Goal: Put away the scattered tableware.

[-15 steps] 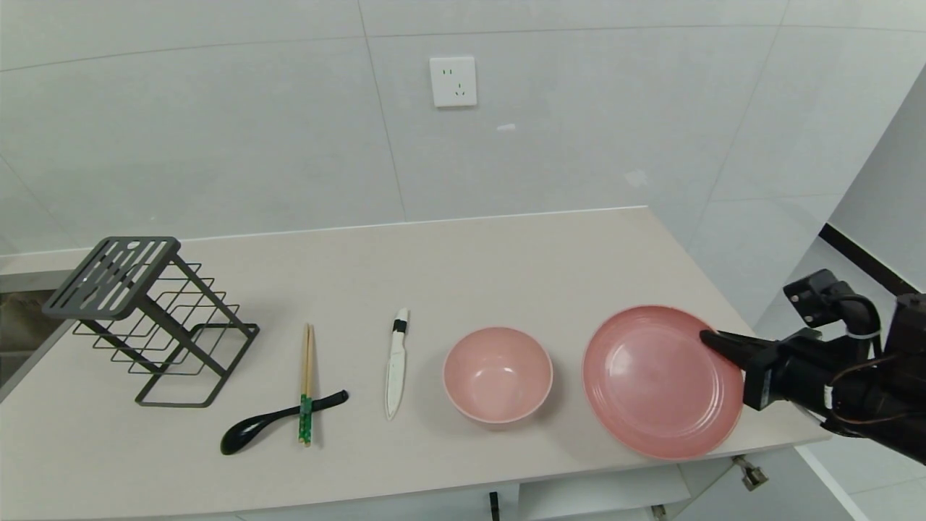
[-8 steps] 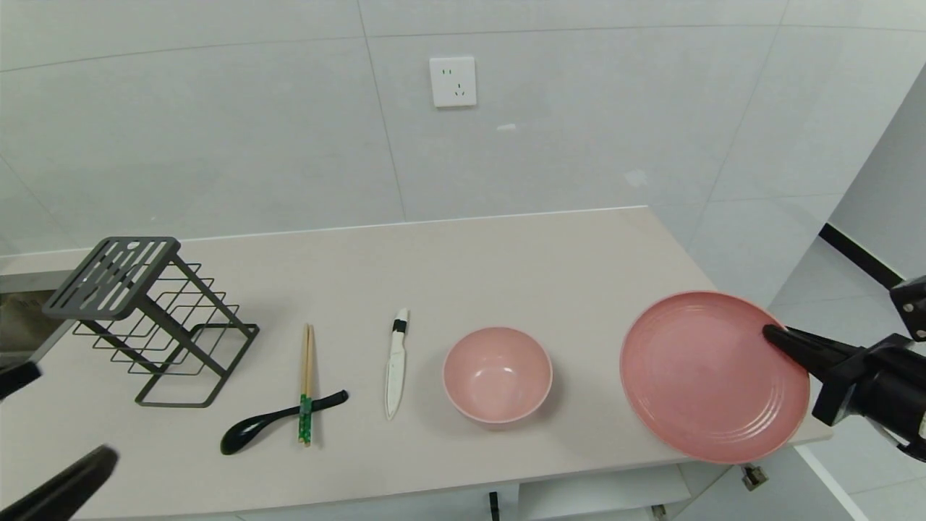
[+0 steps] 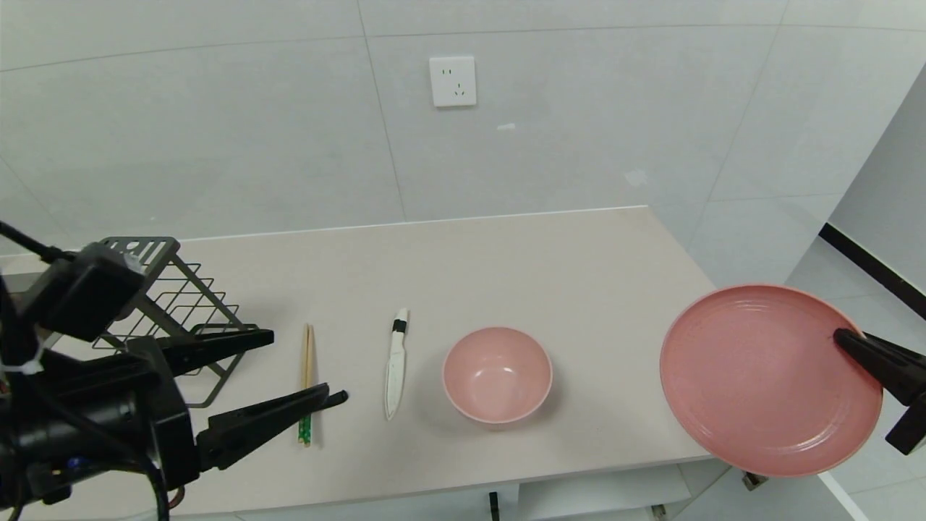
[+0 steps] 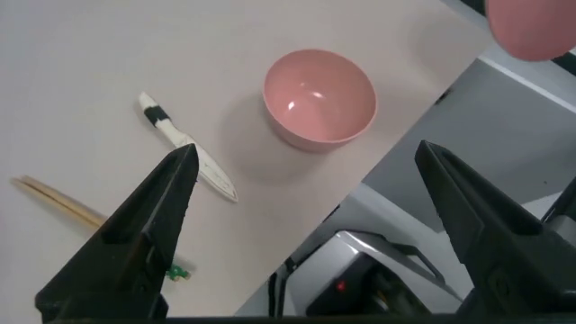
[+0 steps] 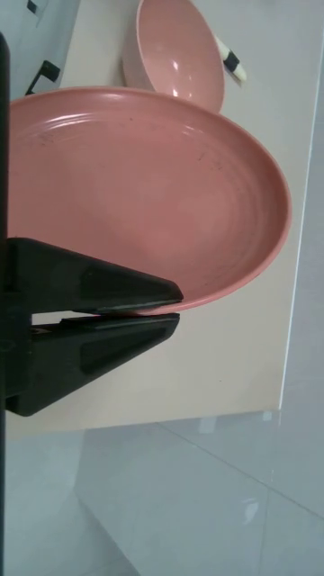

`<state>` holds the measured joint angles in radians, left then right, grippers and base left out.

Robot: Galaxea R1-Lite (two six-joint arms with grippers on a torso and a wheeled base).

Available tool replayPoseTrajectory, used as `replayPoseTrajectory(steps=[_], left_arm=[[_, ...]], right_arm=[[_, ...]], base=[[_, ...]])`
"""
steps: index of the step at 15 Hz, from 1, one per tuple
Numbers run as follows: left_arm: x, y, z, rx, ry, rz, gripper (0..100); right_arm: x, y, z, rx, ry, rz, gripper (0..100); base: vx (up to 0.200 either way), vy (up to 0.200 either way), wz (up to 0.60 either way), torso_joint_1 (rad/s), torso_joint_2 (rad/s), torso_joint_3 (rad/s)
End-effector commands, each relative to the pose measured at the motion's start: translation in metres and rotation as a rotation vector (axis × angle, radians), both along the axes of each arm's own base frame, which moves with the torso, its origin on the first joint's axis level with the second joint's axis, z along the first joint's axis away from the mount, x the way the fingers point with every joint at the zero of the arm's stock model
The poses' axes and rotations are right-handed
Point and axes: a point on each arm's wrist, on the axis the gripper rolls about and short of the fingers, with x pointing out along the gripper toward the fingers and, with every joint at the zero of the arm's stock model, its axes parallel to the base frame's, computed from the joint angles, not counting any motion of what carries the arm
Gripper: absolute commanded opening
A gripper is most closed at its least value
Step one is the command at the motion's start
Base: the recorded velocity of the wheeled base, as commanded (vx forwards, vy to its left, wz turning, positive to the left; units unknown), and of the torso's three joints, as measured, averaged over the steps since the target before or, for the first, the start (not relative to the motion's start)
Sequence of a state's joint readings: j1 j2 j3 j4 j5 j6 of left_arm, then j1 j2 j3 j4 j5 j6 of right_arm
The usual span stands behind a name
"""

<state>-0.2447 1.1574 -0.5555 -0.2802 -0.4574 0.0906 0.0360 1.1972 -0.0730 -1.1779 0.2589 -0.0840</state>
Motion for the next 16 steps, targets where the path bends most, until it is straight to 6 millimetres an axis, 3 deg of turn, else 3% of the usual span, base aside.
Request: replayPoseTrajectory(steps=[1, 5, 9, 12, 16], left_arm=[[0.033, -0.014, -0.016, 0.032, 0.116, -0.027, 100], [0.074, -0.032, -0.056, 0.064, 0.269, -0.045, 100], [0.106, -0.062, -0.085, 0.097, 0.254, 0.010, 100], [0.115, -0.100, -0.093, 0.041, 0.307, 0.005, 100], [0.134, -0.112, -0.103, 0.075, 0.294, 0.093, 100]], right_arm=[[-0.004, 0.000, 0.002, -0.001, -0.019, 0.001, 0], [-0.004, 0.000, 0.002, -0.001, -0.021, 0.001, 0], [-0.001, 0.000, 0.001, -0.003, -0.010, 0.001, 0], [0.004, 0.000, 0.001, -0.002, -0.001, 0.001, 0], [0.003, 0.000, 0.001, -0.003, 0.002, 0.001, 0]], base=[[0.000, 0.000, 0.00, 0.000, 0.00, 0.000], [0.000, 0.000, 0.00, 0.000, 0.00, 0.000], [0.000, 0.000, 0.00, 0.000, 0.00, 0.000], [0.000, 0.000, 0.00, 0.000, 0.00, 0.000], [0.000, 0.000, 0.00, 0.000, 0.00, 0.000]])
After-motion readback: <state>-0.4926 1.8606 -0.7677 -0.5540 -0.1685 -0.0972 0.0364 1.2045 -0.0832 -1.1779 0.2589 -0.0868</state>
